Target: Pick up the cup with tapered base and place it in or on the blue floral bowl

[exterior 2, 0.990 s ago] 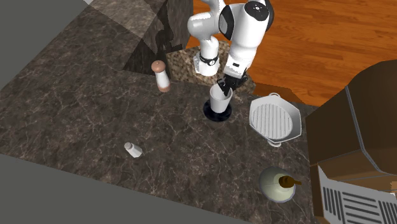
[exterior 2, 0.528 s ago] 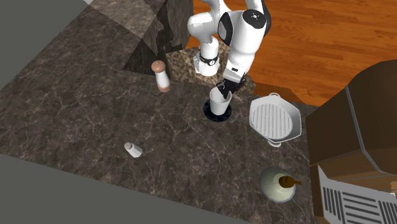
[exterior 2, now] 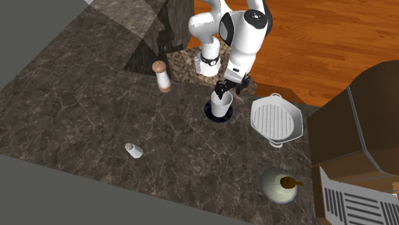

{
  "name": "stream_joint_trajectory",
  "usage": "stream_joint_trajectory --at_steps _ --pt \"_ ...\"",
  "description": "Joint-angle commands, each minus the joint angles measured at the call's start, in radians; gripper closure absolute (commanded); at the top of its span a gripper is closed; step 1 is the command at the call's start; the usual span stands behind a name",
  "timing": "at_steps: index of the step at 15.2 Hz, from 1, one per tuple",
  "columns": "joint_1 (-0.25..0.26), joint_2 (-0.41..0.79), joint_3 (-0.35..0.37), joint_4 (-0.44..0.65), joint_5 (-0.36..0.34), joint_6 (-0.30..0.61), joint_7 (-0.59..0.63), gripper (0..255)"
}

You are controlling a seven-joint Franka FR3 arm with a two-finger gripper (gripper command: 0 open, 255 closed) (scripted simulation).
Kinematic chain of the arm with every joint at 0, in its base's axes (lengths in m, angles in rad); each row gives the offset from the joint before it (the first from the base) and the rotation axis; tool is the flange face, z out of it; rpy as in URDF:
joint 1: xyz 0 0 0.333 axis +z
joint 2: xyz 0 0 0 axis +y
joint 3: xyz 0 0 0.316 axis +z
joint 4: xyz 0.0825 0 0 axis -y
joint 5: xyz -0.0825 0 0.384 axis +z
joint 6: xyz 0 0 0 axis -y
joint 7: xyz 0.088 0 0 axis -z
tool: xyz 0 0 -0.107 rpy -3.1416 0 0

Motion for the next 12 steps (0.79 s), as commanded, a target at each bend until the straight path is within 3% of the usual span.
stream_joint_trajectory --at_steps 1,2,6,12 --pt "0.0 0.0 0.0 0.0 0.0 0.0 0.0 0" --pt "0.0 0.0 0.0 0.0 0.0 0.0 0.0 0" --pt "0.008 -0.066 0.012 0.08 0.014 -0.147 -0.005 0" --pt "0.008 -0.066 0.012 0.08 0.014 -0.147 -0.005 0"
